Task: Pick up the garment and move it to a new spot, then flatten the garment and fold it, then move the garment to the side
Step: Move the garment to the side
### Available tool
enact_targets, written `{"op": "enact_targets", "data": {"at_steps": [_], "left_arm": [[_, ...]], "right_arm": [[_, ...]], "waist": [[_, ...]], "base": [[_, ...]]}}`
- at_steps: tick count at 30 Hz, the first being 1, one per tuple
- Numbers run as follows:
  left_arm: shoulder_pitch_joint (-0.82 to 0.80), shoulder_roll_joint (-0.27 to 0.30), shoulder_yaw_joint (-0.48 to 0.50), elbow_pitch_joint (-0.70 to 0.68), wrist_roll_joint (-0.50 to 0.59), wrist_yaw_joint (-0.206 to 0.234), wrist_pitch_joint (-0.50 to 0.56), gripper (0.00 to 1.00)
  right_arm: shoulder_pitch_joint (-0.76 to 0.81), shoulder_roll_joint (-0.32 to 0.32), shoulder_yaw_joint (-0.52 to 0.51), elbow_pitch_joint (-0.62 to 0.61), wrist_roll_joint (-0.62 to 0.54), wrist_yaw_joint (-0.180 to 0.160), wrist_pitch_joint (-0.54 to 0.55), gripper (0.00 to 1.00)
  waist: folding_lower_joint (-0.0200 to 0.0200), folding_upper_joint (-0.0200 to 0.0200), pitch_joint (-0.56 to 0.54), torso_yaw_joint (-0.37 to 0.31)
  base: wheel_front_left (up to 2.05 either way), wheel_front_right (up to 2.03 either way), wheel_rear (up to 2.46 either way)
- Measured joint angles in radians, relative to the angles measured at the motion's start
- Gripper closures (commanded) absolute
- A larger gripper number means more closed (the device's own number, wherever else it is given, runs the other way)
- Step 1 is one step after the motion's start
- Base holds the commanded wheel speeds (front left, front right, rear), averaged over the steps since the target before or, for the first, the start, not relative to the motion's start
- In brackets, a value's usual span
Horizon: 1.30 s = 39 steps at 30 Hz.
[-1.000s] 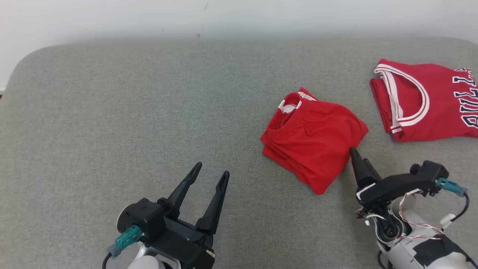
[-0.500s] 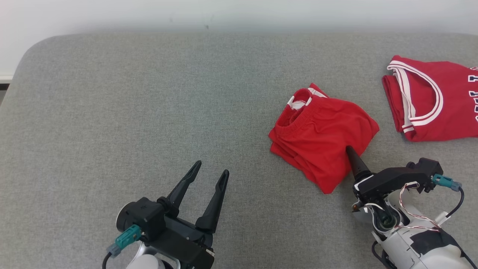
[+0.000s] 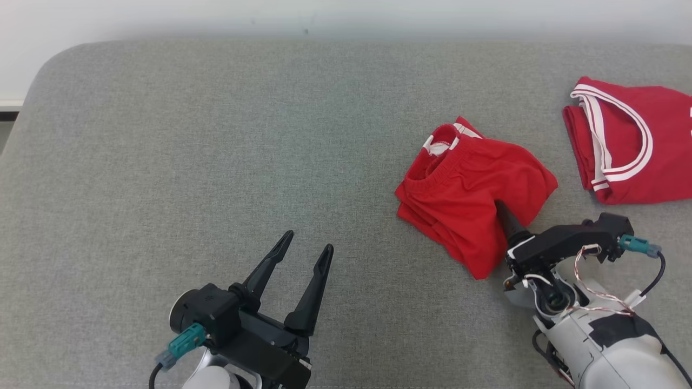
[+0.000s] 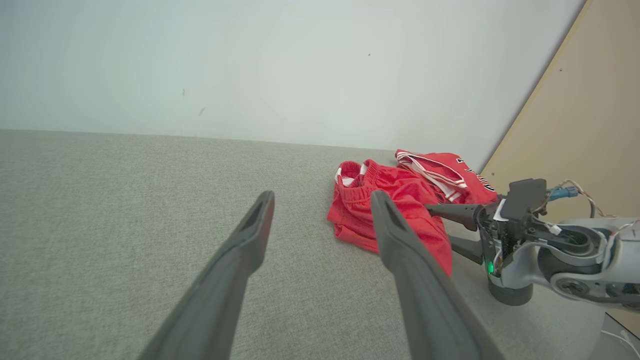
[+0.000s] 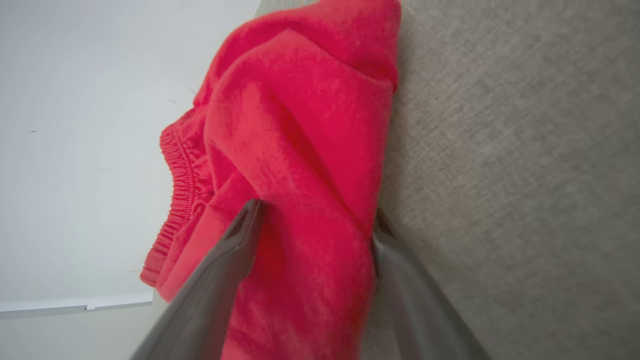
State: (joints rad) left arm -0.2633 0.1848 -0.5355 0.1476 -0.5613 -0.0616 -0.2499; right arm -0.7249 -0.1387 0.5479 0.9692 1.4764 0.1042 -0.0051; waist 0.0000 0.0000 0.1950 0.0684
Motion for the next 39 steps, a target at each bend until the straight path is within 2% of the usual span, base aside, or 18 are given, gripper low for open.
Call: {"op": "enact_targets", "data": {"at_steps": [1,11,22,26,31,34,39], "left_arm": [[-0.001,0.0,0.0,0.001,0.0,0.0,0.0,0.0],[-0.001,-0.004,0.013,0.014,0.0,0.0,0.0,0.0],[0.007,-0.003,0.028,0.009,0.0,0.0,0.0,0.0],[0.007,-0.004,0.028,0.008,0.001,0.0,0.0,0.0],[0.007,-0.008,0.018,0.003,0.003,-0.002,0.0,0.0],[0.007,-0.011,0.012,-0.001,0.007,-0.002,0.0,0.0],[0.006,-0.011,0.009,-0.006,0.01,-0.009,0.0,0.0]], "right_arm": [[-0.006,0.0,0.0,0.004,0.0,0.0,-0.001,1.0],[-0.033,0.002,0.044,0.021,-0.051,0.003,-0.014,1.0],[-0.081,-0.05,0.173,-0.008,-0.204,0.015,-0.022,1.0],[-0.114,-0.071,0.195,-0.023,-0.227,0.016,-0.012,1.0],[-0.149,-0.116,0.225,-0.044,-0.263,0.016,0.008,1.0],[-0.191,-0.183,0.257,-0.111,-0.275,0.016,0.062,1.0],[-0.249,-0.254,0.284,-0.184,-0.279,0.019,0.123,1.0]], "waist": [[0.0,0.0,0.001,0.001],[0.0,0.0,-0.01,0.001],[0.0,0.0,-0.03,-0.039],[0.0,0.0,-0.031,-0.054],[0.0,0.0,-0.028,-0.072],[0.0,0.0001,-0.017,-0.072],[0.0,0.0,0.005,-0.068]], "base": [[0.0,0.0,0.0],[0.0,0.0,0.0],[0.0,0.0,0.0],[0.0,0.0,0.0],[0.0,0.0,0.0],[0.0,0.0,0.0],[0.0,0.0,0.0]]}}
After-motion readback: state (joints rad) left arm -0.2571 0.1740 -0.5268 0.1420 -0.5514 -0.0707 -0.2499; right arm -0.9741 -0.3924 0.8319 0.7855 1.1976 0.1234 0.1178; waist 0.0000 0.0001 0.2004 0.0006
